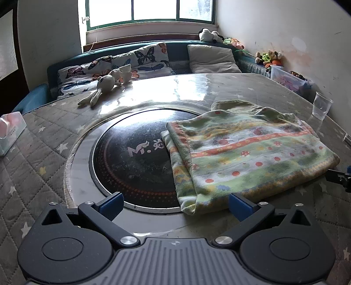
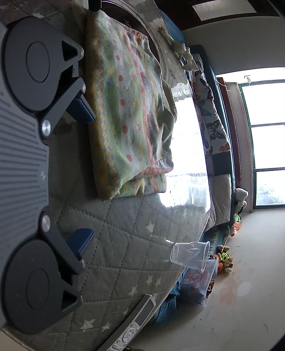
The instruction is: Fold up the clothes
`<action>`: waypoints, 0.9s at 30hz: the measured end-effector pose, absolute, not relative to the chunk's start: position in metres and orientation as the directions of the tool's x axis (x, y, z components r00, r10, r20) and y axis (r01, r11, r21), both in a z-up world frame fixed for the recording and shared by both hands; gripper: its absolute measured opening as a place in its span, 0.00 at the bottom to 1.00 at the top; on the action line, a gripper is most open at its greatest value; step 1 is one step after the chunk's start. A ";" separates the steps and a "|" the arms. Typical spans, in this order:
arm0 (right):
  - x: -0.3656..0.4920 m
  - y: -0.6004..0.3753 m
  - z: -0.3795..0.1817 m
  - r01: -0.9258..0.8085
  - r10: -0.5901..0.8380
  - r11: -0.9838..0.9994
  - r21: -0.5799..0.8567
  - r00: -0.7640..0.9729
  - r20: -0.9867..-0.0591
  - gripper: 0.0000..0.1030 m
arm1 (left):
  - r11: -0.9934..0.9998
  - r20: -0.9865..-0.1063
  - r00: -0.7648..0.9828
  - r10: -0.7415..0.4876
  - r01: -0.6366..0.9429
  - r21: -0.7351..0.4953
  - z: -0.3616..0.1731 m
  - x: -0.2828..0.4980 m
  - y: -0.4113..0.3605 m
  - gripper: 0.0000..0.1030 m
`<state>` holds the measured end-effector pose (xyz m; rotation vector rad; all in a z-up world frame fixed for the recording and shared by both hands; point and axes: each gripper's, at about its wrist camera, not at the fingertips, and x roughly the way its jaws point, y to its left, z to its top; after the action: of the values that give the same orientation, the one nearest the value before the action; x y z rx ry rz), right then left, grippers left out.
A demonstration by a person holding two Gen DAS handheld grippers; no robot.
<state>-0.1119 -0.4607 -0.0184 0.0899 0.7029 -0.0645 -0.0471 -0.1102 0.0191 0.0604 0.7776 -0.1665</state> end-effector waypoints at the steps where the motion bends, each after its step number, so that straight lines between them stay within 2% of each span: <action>1: -0.112 -0.459 -0.018 0.084 -0.026 0.995 0.058 0.760 -0.649 1.00 | 0.985 -0.702 0.701 -0.128 0.172 -0.008 0.019 -0.048 -0.111 1.00; 27: -0.127 -0.419 -0.016 0.040 -0.013 0.999 0.027 0.750 -0.661 1.00 | 0.980 -0.693 0.703 -0.161 0.197 -0.028 0.018 -0.076 -0.126 1.00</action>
<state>-0.1270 -0.4187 -0.0160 0.0399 0.7215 -0.0287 -0.0763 -0.1257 0.0178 0.0490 0.7661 -0.1990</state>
